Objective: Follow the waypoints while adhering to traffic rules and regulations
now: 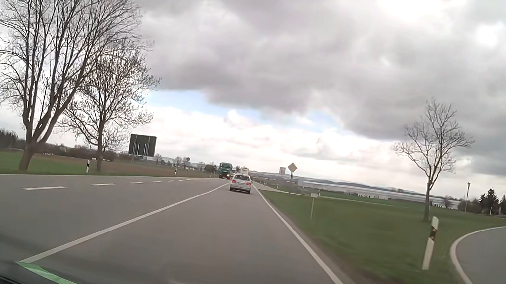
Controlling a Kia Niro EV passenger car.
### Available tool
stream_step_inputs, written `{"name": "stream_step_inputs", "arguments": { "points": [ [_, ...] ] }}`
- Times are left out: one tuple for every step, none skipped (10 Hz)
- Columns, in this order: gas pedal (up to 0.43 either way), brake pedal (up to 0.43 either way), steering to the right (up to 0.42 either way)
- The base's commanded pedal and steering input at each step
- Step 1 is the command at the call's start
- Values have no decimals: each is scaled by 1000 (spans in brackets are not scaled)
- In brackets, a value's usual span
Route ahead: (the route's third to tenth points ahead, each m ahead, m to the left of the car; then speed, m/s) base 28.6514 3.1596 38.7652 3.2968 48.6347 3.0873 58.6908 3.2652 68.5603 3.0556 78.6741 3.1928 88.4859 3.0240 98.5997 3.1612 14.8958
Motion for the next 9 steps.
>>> {"name": "stream_step_inputs", "arguments": {
  "points": [
    [177,0,0],
    [177,0,0],
    [177,0,0],
    [177,0,0],
    [177,0,0],
    [177,0,0],
    [177,0,0],
    [177,0,0],
    [177,0,0]
  ]
}}
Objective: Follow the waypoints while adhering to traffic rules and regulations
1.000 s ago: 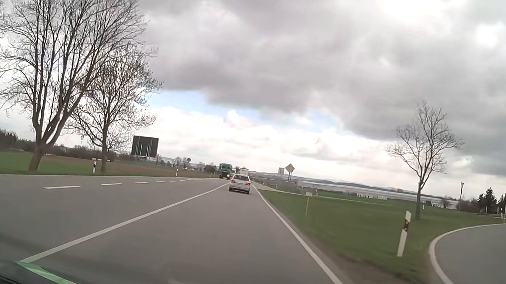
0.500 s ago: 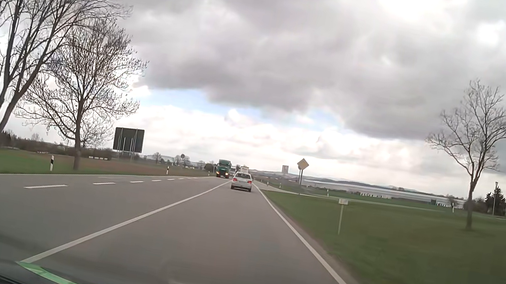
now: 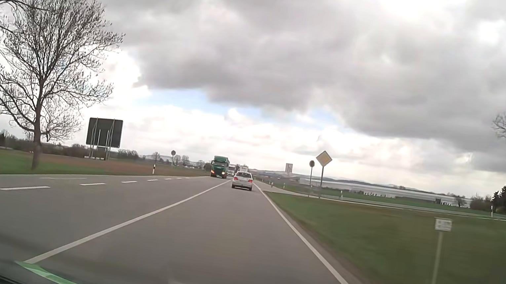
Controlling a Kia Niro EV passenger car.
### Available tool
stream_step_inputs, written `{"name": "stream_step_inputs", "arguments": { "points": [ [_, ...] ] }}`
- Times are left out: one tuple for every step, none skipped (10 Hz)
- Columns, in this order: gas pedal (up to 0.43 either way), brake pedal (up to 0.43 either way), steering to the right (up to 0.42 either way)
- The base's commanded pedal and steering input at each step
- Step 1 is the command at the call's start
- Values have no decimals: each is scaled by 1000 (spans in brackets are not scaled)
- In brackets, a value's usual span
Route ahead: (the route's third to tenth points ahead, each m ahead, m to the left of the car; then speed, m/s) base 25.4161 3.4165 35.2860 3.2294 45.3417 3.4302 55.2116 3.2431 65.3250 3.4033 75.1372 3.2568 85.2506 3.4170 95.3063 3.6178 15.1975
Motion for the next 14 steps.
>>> {"name": "stream_step_inputs", "arguments": {
  "points": [
    [177,0,0],
    [177,0,0],
    [177,0,0],
    [177,0,0],
    [177,0,0],
    [177,0,0],
    [177,0,0],
    [177,0,0],
    [177,0,0],
    [177,0,0],
    [177,0,0],
    [177,0,0],
    [177,0,0],
    [177,0,0]
  ]
}}
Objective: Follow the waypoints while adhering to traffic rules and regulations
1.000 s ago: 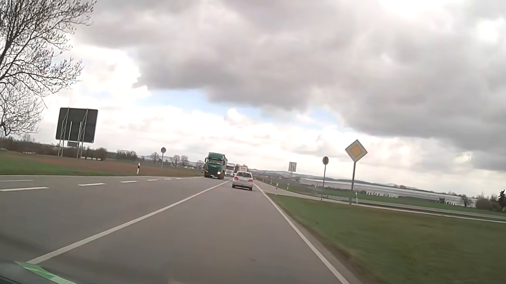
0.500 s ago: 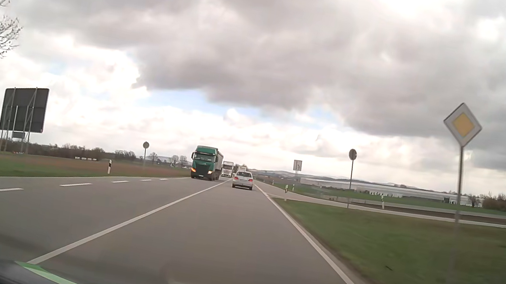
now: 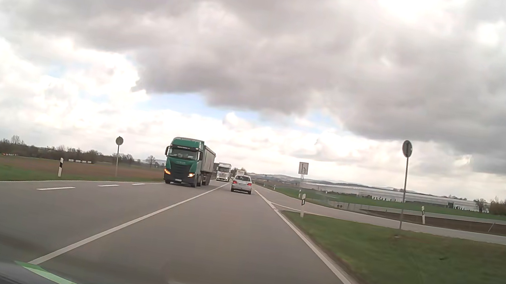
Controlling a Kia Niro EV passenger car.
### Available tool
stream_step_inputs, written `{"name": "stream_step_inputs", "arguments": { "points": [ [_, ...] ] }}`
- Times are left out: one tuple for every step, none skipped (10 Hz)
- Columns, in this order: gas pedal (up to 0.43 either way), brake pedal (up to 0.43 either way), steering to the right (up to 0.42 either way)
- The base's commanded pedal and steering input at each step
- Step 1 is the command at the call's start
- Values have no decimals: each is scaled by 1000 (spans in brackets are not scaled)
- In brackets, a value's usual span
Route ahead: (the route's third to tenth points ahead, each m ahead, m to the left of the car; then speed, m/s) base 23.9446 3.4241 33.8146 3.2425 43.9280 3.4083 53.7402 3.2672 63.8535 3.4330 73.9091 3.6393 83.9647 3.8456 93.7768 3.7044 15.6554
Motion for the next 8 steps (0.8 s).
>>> {"name": "stream_step_inputs", "arguments": {
  "points": [
    [169,0,0],
    [169,0,0],
    [169,0,0],
    [157,0,0],
    [157,0,0],
    [150,0,0],
    [118,0,0],
    [110,0,0]
  ]
}}
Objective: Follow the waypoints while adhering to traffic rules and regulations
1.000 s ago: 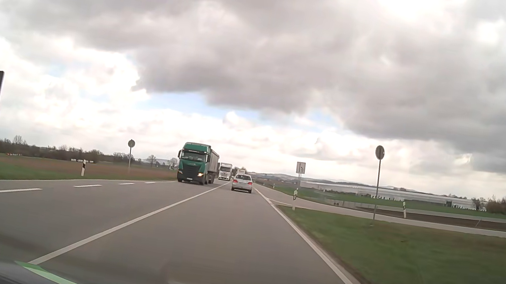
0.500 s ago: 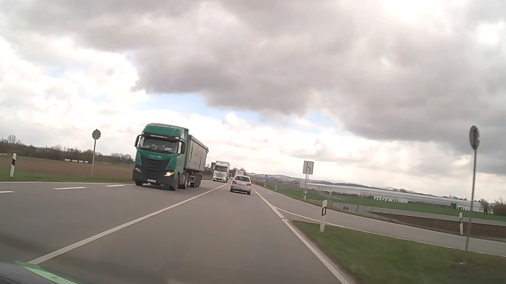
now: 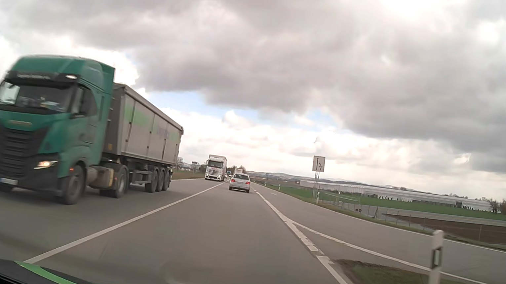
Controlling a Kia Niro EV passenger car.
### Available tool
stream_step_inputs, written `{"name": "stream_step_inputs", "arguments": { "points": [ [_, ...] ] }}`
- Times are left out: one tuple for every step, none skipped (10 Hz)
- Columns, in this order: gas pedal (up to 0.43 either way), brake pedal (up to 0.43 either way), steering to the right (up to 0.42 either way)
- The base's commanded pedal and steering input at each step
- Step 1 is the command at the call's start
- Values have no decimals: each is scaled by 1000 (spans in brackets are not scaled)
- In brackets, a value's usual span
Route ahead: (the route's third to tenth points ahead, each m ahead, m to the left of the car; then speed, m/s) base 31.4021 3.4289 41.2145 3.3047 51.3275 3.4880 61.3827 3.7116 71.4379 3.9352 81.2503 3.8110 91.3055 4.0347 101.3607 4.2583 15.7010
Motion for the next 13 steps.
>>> {"name": "stream_step_inputs", "arguments": {
  "points": [
    [87,0,0],
    [79,0,0],
    [79,0,0],
    [79,0,0],
    [79,0,0],
    [79,0,0],
    [79,0,0],
    [79,0,-1],
    [79,0,-3],
    [87,0,-4],
    [87,0,-4],
    [110,0,-4],
    [110,0,-4]
  ]
}}
